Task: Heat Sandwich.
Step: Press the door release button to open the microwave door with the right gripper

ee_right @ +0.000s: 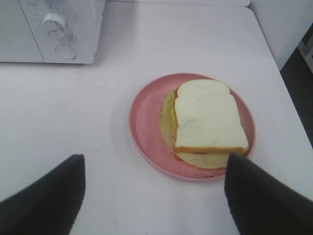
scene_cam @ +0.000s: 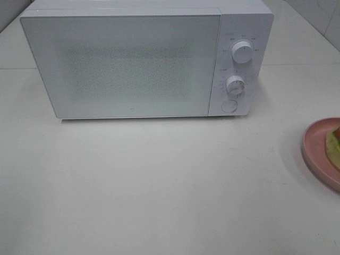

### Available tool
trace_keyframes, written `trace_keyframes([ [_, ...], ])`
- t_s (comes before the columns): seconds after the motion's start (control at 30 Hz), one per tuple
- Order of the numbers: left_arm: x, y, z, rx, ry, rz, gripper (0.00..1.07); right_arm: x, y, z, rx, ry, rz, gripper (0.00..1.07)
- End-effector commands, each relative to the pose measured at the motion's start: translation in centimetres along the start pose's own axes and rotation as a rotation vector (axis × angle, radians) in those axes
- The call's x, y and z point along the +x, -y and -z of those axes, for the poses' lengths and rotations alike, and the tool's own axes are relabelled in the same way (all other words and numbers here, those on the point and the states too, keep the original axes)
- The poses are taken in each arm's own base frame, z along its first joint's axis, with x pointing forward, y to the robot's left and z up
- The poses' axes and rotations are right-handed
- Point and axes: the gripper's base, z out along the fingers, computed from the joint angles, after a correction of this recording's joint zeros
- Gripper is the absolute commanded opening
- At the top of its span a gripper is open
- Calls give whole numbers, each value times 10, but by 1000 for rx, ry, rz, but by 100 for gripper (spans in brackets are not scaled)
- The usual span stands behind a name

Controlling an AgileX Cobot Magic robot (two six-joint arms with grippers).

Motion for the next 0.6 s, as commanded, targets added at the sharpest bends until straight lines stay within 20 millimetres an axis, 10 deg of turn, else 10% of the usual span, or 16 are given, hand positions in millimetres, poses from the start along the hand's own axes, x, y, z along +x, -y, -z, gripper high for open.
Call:
trace_keyframes([
  [0.03,2,0,3,1,32,6,103,-8,-1,-5,6,7,3,76],
  [0.6,2,0,3,1,32,6,103,-36,-11,-45,-24,8,37,76],
])
